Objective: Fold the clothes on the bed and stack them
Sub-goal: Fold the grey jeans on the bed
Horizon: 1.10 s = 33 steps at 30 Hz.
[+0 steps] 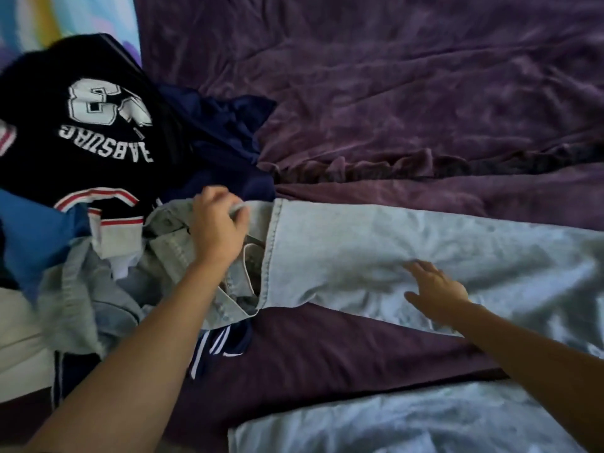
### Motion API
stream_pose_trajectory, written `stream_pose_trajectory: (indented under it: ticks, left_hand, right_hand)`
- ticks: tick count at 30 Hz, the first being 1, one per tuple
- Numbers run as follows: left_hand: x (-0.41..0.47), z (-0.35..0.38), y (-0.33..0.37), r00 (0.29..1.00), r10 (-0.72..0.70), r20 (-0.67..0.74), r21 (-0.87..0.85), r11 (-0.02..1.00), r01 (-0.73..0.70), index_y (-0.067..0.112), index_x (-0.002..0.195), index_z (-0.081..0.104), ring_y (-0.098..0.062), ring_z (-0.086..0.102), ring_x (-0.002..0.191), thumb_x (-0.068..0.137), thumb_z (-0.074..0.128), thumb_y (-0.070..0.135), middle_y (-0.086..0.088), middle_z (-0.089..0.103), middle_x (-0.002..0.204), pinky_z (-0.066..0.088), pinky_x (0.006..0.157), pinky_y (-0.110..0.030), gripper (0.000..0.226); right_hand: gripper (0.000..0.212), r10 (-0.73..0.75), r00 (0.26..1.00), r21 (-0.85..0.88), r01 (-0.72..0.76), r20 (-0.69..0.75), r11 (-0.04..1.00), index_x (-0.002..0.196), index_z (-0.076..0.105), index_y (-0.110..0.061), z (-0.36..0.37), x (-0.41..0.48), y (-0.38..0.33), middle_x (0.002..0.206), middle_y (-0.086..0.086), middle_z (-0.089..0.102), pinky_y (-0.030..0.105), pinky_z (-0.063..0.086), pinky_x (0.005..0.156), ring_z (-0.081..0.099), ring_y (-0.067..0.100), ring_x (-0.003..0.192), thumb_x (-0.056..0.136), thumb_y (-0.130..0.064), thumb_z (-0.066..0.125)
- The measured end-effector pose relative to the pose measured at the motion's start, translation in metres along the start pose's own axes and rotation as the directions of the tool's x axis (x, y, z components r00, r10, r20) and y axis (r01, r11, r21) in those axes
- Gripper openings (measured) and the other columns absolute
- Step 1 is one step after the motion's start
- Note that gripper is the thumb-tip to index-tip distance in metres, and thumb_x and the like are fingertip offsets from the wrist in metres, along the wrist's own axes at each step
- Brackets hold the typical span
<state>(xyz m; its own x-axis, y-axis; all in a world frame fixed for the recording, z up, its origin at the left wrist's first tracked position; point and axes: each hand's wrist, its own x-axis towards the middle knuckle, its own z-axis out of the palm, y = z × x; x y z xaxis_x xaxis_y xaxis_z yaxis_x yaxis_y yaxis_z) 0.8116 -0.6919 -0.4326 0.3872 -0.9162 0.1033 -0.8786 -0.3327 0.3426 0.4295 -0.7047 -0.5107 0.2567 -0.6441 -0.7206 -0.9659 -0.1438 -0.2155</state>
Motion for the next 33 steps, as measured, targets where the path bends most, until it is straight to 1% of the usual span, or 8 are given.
stream_pose_trajectory:
  ticks: [3, 6, 8, 13, 18, 21, 27, 33]
  left_hand:
    - [0.019, -0.015, 0.011, 0.969, -0.163, -0.185, -0.079, 0.985, 0.151, 0.008, 0.089, 0.062, -0.033, 0.054, 0.093, 0.084, 0.065, 0.021, -0.015, 0.058, 0.099, 0.043, 0.077, -0.041, 0.014]
    - [-0.005, 0.010, 0.026, 0.999, 0.028, 0.026, -0.106, 0.994, -0.025, 0.009, 0.080, 0.064, -0.033, 0.060, 0.073, 0.087, 0.053, 0.035, -0.012, 0.064, 0.078, 0.044, 0.062, -0.038, 0.029]
    - [-0.037, 0.042, 0.024, 0.903, 0.278, 0.328, 0.048, 0.950, -0.310, 0.013, 0.103, 0.065, -0.034, 0.058, 0.098, 0.084, 0.053, 0.045, -0.013, 0.061, 0.107, 0.045, 0.077, -0.040, 0.039]
    - [-0.063, 0.086, -0.001, 0.791, 0.089, 0.605, 0.290, 0.901, -0.323, 0.026, 0.147, 0.025, -0.027, 0.007, 0.146, 0.088, 0.060, 0.041, -0.010, 0.006, 0.159, 0.019, 0.112, -0.049, 0.071]
    - [-0.119, 0.065, 0.033, 0.896, 0.329, 0.300, 0.052, 0.932, -0.359, 0.011, 0.099, 0.064, -0.032, 0.055, 0.100, 0.075, 0.072, 0.017, -0.011, 0.059, 0.105, 0.047, 0.085, -0.043, 0.026]
    - [-0.201, 0.049, 0.038, 0.846, 0.245, 0.474, -0.108, 0.969, -0.221, 0.017, 0.090, 0.065, -0.028, 0.064, 0.081, 0.073, 0.074, 0.034, -0.004, 0.064, 0.087, 0.052, 0.068, -0.037, 0.025]
    - [-0.324, 0.041, 0.031, 0.394, -0.192, 0.899, 0.236, 0.970, -0.065, 0.026, 0.117, 0.051, -0.024, 0.055, 0.114, 0.079, 0.062, 0.055, 0.001, 0.060, 0.122, 0.042, 0.093, -0.036, 0.050]
    - [-0.280, 0.010, 0.014, 0.504, -0.275, 0.819, 0.253, 0.961, 0.114, 0.019, 0.092, 0.064, -0.023, 0.063, 0.097, 0.074, 0.075, 0.041, -0.002, 0.067, 0.102, 0.049, 0.079, -0.030, 0.030]
  right_hand:
    - [0.062, -0.051, 0.994, -0.044, 0.047, -0.101, 0.998, 0.148, 0.027, -0.027, -0.013, 0.005, -0.018, 0.155, 0.000, 0.026, 0.041, 0.045, 0.099, 0.037, 0.026, 0.134, 0.093, -0.032, 0.054]
    - [0.070, -0.198, 0.978, -0.163, 0.186, -0.061, 0.969, 0.151, 0.016, -0.034, -0.015, 0.025, -0.049, 0.161, -0.003, 0.001, 0.047, 0.039, 0.105, 0.014, 0.023, 0.146, 0.093, -0.038, 0.055]
    - [0.079, -0.192, 0.981, -0.178, 0.189, -0.002, 0.966, 0.151, 0.007, -0.038, -0.009, 0.041, -0.063, 0.160, -0.002, -0.012, 0.052, 0.033, 0.107, -0.005, 0.022, 0.148, 0.090, -0.043, 0.058]
    - [0.085, -0.142, 0.989, -0.211, 0.147, 0.039, 0.966, 0.149, -0.003, -0.043, 0.010, 0.059, -0.060, 0.159, -0.003, -0.022, 0.055, 0.027, 0.111, -0.017, 0.019, 0.147, 0.088, -0.054, 0.055]
    - [0.060, -0.151, 0.977, -0.078, 0.141, -0.151, 0.987, 0.146, 0.034, -0.026, 0.003, 0.020, -0.049, 0.156, 0.003, 0.024, 0.044, 0.041, 0.099, 0.026, 0.024, 0.141, 0.091, -0.032, 0.058]
    - [0.036, -0.122, 0.978, -0.093, 0.107, -0.168, 0.990, 0.129, 0.054, -0.024, 0.019, -0.030, -0.028, 0.132, 0.003, 0.054, 0.038, 0.046, 0.088, 0.050, 0.024, 0.122, 0.093, -0.029, 0.053]
    - [0.063, -0.020, 0.985, -0.263, 0.065, 0.170, 0.963, 0.138, 0.042, -0.036, 0.075, -0.116, 0.037, 0.136, -0.005, 0.044, 0.035, 0.040, 0.097, 0.049, 0.022, 0.122, 0.082, -0.053, 0.064]
    - [0.024, 0.049, 0.996, -0.120, -0.057, -0.069, 0.991, 0.108, 0.066, -0.032, 0.076, -0.132, 0.063, 0.114, 0.003, 0.067, 0.033, 0.048, 0.085, 0.062, 0.028, 0.106, 0.089, -0.042, 0.056]
